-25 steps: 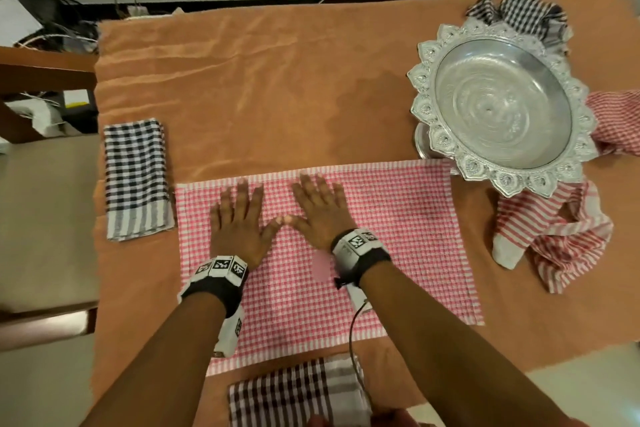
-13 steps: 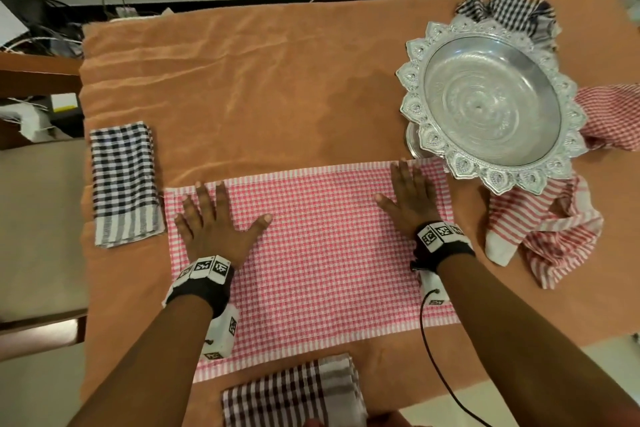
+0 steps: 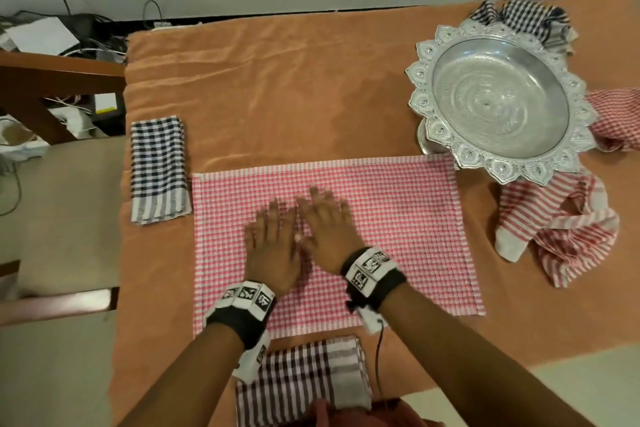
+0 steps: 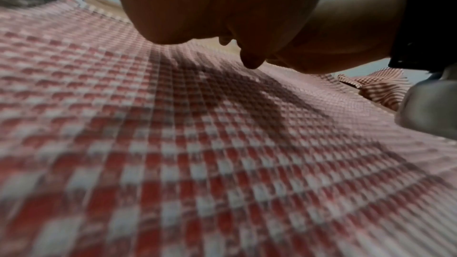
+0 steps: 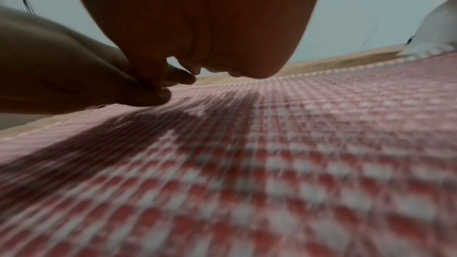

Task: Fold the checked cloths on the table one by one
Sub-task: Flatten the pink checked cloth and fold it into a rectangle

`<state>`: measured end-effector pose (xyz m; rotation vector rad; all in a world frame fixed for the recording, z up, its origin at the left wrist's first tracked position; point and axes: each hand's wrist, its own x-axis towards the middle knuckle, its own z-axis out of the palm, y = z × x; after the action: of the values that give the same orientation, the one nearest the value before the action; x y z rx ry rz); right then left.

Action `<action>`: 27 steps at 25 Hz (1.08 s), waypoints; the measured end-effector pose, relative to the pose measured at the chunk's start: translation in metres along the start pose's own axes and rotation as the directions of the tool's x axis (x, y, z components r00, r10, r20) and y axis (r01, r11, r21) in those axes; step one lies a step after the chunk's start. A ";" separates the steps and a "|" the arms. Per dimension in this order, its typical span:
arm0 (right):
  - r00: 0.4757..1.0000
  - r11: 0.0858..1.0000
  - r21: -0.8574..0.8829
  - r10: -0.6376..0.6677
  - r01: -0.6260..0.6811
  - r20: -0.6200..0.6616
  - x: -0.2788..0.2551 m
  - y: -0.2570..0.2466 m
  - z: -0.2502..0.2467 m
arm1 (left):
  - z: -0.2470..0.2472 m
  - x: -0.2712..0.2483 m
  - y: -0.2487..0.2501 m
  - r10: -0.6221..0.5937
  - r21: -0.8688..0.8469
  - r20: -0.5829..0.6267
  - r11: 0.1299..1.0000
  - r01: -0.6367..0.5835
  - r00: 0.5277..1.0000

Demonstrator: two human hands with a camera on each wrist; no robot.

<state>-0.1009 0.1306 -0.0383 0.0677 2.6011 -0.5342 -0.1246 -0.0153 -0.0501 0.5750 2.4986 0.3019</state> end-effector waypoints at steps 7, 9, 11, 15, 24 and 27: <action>0.998 0.993 -0.108 0.047 -0.041 0.051 -0.011 0.034 0.031 | 0.013 -0.007 -0.031 -0.050 0.097 0.107 0.994 0.040 0.993; 0.993 0.988 -0.098 0.118 -0.116 0.015 -0.024 0.067 0.026 | 0.007 -0.013 -0.045 -0.129 0.070 0.078 0.990 0.124 0.989; 0.963 0.961 -0.071 0.265 -0.268 -0.047 -0.043 0.111 0.019 | 0.001 -0.021 -0.061 -0.183 0.038 0.057 0.983 0.181 0.982; 0.877 0.879 -0.011 0.476 -0.477 -0.064 -0.077 0.168 0.003 | -0.006 -0.027 -0.075 -0.165 0.033 0.084 0.986 0.163 0.983; 0.919 0.923 -0.056 0.371 -0.381 -0.133 -0.073 0.103 0.004 | -0.002 -0.034 -0.043 -0.124 0.123 -0.066 0.984 0.131 0.990; 0.996 0.995 -0.077 0.062 -0.067 -0.057 -0.073 0.033 0.033 | 0.021 -0.057 -0.018 0.091 0.156 -0.068 0.985 -0.079 0.994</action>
<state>-0.0175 0.1517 -0.0424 0.1415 2.6600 -0.4117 -0.0761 -0.0551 -0.0466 0.7467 2.5897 0.1665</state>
